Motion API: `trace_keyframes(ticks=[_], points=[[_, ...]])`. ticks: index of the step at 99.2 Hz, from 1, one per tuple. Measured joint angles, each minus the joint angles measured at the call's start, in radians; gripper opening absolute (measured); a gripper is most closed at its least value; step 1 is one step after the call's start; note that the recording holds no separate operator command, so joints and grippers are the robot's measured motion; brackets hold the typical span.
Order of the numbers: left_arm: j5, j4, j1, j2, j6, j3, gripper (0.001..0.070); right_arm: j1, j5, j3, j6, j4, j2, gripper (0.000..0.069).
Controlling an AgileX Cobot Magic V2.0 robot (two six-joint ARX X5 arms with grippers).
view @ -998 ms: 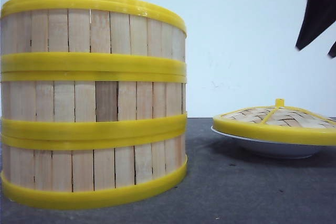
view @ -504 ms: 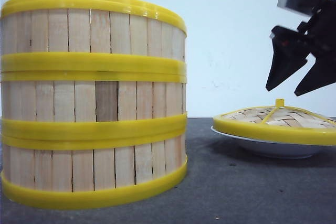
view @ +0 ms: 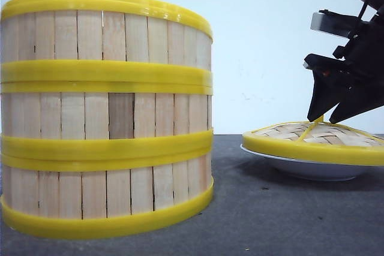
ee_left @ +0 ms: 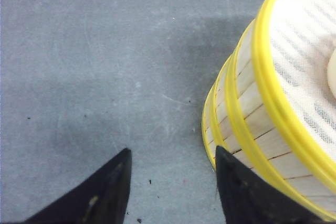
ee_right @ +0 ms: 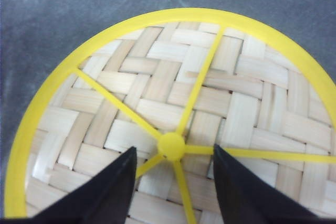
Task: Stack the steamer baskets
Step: 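Lower the right gripper to the bamboo lid and grasp its yellow knob, then lift the lid off the plate with the right gripper and carry it over the stack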
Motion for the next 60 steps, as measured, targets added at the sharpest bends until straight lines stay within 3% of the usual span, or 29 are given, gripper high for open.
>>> trace_keyframes(ticks=[60], points=[[0.0,0.0,0.0,0.0,0.0,0.0,0.03,0.006,-0.003,0.0,-0.003,0.053,0.014,0.0245]])
